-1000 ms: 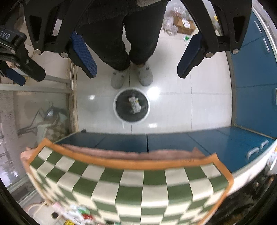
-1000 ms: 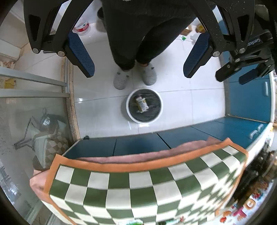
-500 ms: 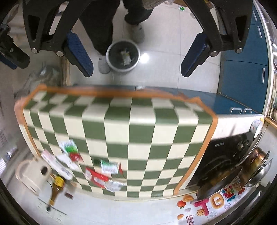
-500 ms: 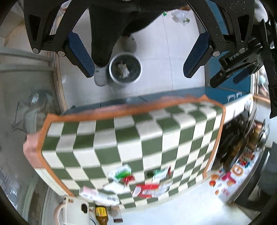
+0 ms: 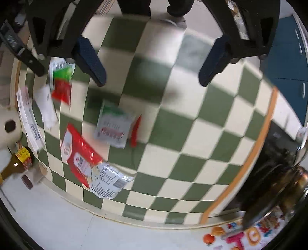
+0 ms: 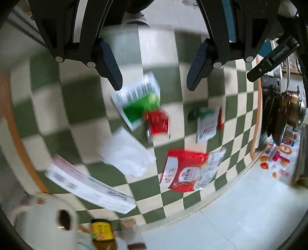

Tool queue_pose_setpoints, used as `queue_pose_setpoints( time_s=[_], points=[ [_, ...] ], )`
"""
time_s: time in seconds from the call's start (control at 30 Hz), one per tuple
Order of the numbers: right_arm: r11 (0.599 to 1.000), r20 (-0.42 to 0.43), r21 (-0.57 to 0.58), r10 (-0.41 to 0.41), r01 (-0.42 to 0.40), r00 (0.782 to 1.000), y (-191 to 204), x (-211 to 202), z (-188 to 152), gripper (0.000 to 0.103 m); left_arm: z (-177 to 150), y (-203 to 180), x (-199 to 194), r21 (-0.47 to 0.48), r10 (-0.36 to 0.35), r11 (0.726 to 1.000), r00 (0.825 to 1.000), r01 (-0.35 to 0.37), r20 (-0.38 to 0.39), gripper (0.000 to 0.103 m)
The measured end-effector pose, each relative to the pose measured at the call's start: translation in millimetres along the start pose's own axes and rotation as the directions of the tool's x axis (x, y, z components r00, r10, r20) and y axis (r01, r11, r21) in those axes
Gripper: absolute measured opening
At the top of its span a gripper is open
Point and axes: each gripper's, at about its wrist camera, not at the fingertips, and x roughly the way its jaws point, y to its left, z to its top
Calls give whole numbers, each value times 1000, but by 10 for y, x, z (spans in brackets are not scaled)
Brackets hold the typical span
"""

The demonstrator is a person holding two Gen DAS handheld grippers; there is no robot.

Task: Collect trash
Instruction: 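Raise both tools back toward the counter, then grasp the white sachet with the left tool while the right tool grasps the red packet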

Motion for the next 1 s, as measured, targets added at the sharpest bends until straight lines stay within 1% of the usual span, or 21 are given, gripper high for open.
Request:
queue_pose_setpoints(
  time_s=[0.03, 0.07, 0.1, 0.13, 0.17, 0.2, 0.23, 0.27, 0.33, 0.37, 0.4, 0.43, 0.47, 0.5, 0.53, 0.6, 0.7, 0.83, 0.9, 0.93, 1.0],
  points=[
    [1000, -18, -1, -1, 1, 1000, 8, 161, 162, 67, 91, -72, 94, 8, -13, 1000, 1000, 13, -15, 72],
    [1000, -38, -6, 2, -2, 999, 21, 283, 254, 65, 195, -149, 203, 17, -28, 999, 999, 29, -35, 68],
    [1000, -65, -8, 9, -9, 998, 32, 435, 360, 60, 293, -233, 321, 25, -50, 998, 997, 52, -59, 64],
    [1000, -90, -8, 17, -18, 996, 44, 576, 444, 57, 363, -299, 412, 35, -61, 997, 995, 64, -77, 64],
    [1000, -109, -14, 25, -26, 994, 65, 689, 493, 51, 415, -359, 493, 46, -68, 996, 993, 73, -94, 64],
    [999, -126, -31, 21, -25, 992, 91, 797, 539, 38, 468, -429, 593, 59, -77, 995, 990, 85, -114, 64],
    [998, -137, -54, 5, -13, 991, 119, 898, 576, 29, 508, -484, 674, 70, -78, 994, 988, 88, -131, 64],
    [998, -140, -70, -2, -7, 990, 137, 958, 590, 13, 543, -537, 758, 82, -72, 993, 986, 85, -149, 64],
    [996, -127, -93, 1, -13, 992, 148, 1020, 595, 11, 580, -625, 914, 112, -53, 991, 982, 74, -182, 64],
    [995, -119, -104, -2, -10, 993, 152, 1020, 592, 11, 586, -657, 981, 128, -38, 990, 981, 64, -193, 60],
    [994, -116, -112, -4, -10, 993, 150, 1021, 596, 11, 591, -685, 989, 151, -12, 988, 986, 37, -168, 55],
    [994, -117, -113, 0, -13, 993, 142, 1023, 601, 11, 592, -712, 975, 176, -2, 984, 990, 27, -144, 48],
    [993, -120, -116, 2, -16, 993, 132, 1018, 603, 11, 592, -722, 956, 184, -10, 982, 991, 35, -134, 40],
    [992, -123, -124, 2, -18, 992, 129, 1020, 604, 11, 595, -727, 942, 186, -12, 982, 991, 37, -131, 23],
    [992, -123, -128, 3, -19, 992, 113, 1016, 609, 11, 601, -735, 933, 186, -24, 981, 990, 49, -137, 12],
    [992, -126, -128, 9, -25, 992, 75, 995, 622, 11, 609, -748, 924, 179, -37, 982, 988, 64, -148, 4],
    [992, -128, -124, 22, -38, 992, 56, 962, 642, 11, 604, -767, 848, 189, 3, 982, 994, 18, -111, 1],
    [990, -99, -134, 36, -49, 994, 50, 811, 662, 11, 555, -748, 579, 190, 66, 980, 998, -63, -10, 1],
    [988, -72, -148, 32, -43, 997, 65, 717, 671, 11, 513, -733, 445, 183, 90, 979, 995, -95, 36, 1],
    [987, -53, -157, 28, -36, 998, 75, 661, 672, 11, 474, -723, 356, 181, 107, 976, 992, -118, 70, 1],
    [985, -20, -170, 18, -21, 1000, 93, 567, 665, 10, 406, -701, 243, 171, 127, 975, 985, -145, 114, 1]
  ],
)
